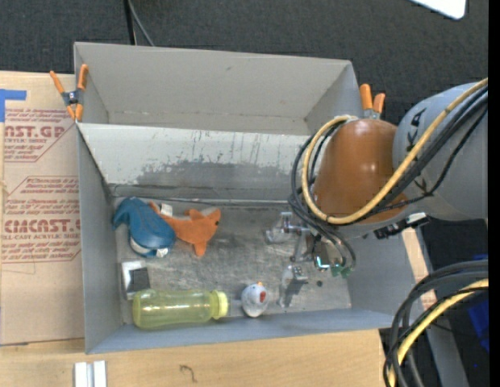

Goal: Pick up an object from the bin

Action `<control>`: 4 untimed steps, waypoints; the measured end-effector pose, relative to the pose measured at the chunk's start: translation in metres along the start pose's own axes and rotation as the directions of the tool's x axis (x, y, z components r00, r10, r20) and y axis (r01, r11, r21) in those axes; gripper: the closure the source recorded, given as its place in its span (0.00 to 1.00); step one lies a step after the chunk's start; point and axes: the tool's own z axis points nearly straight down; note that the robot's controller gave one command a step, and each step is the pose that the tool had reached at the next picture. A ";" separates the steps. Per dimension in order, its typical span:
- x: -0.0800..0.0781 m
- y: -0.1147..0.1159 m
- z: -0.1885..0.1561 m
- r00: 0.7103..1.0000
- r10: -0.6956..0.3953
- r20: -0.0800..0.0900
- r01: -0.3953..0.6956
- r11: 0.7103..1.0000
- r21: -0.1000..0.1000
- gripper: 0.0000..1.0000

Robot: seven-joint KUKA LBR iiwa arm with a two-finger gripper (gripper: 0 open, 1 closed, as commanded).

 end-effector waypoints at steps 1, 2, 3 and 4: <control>-0.002 0.000 -0.003 1.000 0.000 0.008 0.000 1.000 0.000 0.00; -0.005 0.023 0.072 0.880 -0.474 0.013 0.474 0.880 0.013 1.00; -0.005 0.023 0.072 0.881 -0.474 0.014 0.474 0.881 0.013 1.00; -0.036 -0.019 -0.118 0.773 -0.634 0.013 0.634 0.774 0.011 1.00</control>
Offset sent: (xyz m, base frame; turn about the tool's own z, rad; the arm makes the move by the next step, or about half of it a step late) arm -0.0003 0.0260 -0.0775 -0.4973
